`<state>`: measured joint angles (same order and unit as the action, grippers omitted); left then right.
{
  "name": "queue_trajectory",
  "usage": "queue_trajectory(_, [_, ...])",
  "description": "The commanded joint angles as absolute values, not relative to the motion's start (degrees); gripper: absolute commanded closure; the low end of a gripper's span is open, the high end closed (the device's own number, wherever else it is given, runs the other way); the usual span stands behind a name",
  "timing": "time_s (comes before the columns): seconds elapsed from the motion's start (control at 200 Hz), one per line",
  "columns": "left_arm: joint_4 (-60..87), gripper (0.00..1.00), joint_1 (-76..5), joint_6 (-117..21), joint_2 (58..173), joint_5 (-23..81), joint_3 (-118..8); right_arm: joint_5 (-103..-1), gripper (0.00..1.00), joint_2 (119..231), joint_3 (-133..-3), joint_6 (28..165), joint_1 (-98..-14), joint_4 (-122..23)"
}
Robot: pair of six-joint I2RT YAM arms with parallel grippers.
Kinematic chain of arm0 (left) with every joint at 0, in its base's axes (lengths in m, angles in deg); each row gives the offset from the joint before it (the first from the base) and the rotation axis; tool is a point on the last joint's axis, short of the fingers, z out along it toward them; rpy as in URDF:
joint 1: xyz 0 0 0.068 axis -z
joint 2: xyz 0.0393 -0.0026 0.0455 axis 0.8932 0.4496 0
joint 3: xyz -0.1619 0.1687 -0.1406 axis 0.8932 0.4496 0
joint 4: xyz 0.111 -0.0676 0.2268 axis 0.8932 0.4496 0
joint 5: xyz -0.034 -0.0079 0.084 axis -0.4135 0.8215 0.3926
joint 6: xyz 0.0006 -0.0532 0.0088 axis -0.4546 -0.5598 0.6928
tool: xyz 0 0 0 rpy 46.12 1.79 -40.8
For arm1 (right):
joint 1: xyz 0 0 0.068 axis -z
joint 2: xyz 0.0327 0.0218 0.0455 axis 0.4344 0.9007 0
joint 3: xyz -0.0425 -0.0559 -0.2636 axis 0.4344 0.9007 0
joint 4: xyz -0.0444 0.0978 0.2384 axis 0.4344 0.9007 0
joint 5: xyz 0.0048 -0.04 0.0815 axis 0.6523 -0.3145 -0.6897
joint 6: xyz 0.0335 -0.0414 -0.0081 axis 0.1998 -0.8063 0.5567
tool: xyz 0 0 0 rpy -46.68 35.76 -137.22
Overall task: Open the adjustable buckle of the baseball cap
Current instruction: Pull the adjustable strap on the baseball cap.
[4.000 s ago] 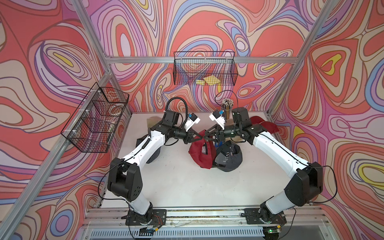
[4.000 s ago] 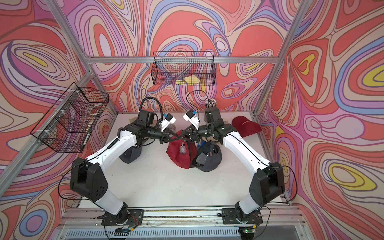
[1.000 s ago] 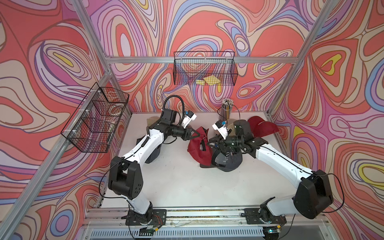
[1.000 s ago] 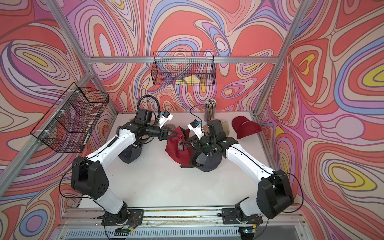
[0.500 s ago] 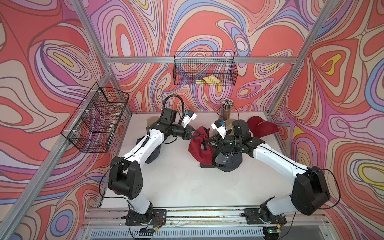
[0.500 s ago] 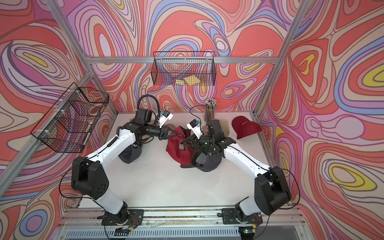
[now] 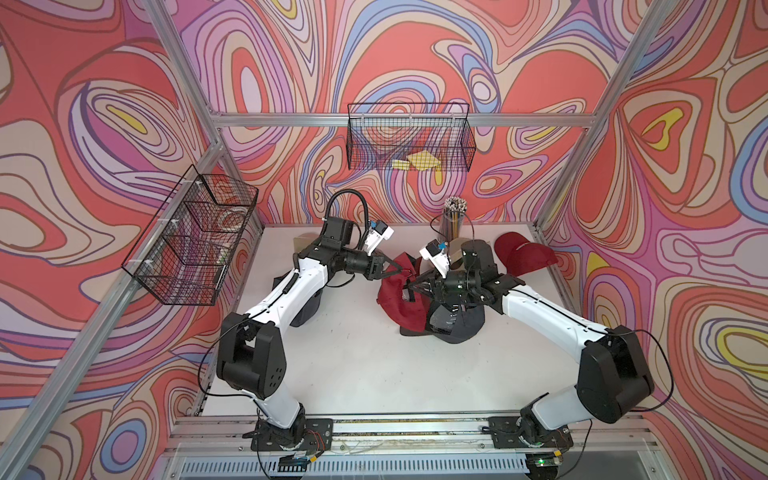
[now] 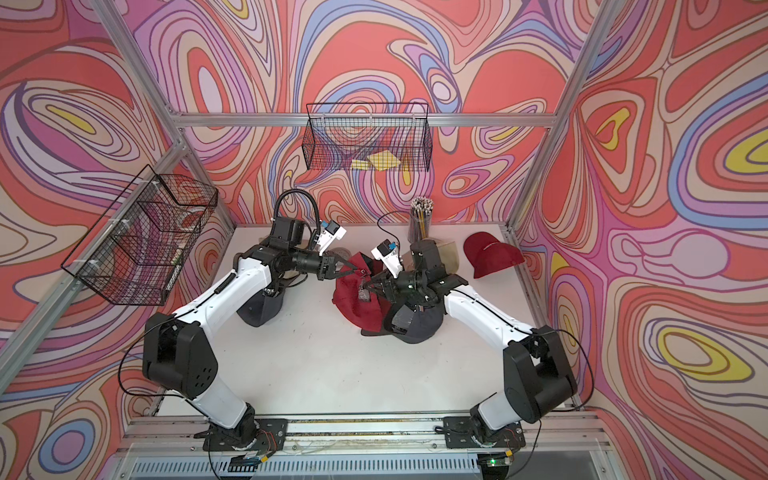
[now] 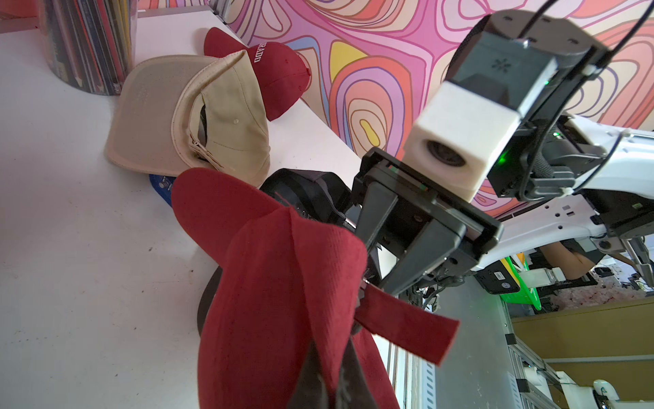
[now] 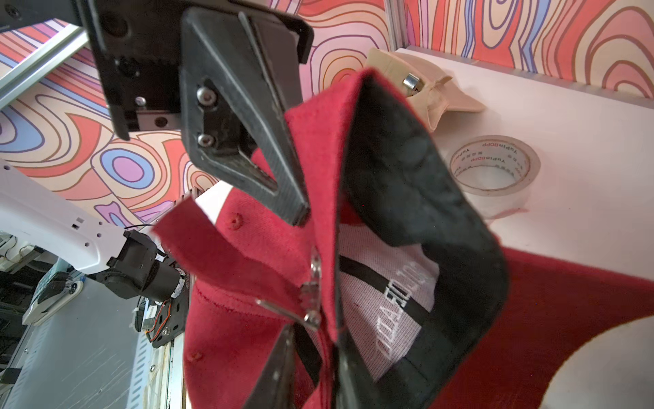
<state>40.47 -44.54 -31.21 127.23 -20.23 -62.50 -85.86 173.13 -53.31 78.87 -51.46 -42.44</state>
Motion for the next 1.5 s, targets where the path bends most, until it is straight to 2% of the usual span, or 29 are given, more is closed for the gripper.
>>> queue_trajectory(0.0, [38.6,1.0,-44.8,-31.2,127.9,-22.0,-62.6,-87.0,0.84,173.7,-53.7,79.1,-51.8,-43.7])
queue_trajectory(0.135, [38.5,1.0,-44.8,-31.2,127.7,-21.5,-62.5,-87.3,1.0,173.5,-53.6,79.0,-51.8,-43.7])
queue_trajectory(0.2, [38.5,1.0,-44.8,-31.3,127.6,-20.9,-62.5,-88.1,1.0,173.3,-53.6,79.1,-51.8,-43.8])
queue_trajectory(0.285, [39.0,0.82,-44.8,-31.1,127.1,-18.8,-62.6,-91.5,1.0,173.1,-53.5,79.7,-51.8,-45.3])
queue_trajectory(0.531, [40.6,0.65,-44.8,-28.8,125.9,-15.0,-62.4,-92.7,1.0,173.4,-56.1,78.3,-51.8,-44.2])
queue_trajectory(0.686, [42.6,0.46,-44.8,-26.4,125.4,-12.2,-62.7,-93.8,1.0,174.7,-58.1,76.3,-51.8,-42.7])
queue_trajectory(0.982, [45.5,0.43,-44.9,-17.0,122.1,-9.8,-61.8,-94.3,1.0,176.4,-60.4,74.9,-51.8,-41.6])
queue_trajectory(1.292, [30.2,0.35,-47.1,-12.2,114.9,-17.7,-51.4,-94.3,1.0,177.1,-61.4,74.3,-51.8,-40.6])
queue_trajectory(1.497, [30.9,0.31,-46.3,-8.6,113.9,-19.1,-50.2,-94.0,1.0,177.3,-61.7,74.8,-51.8,-40.9])
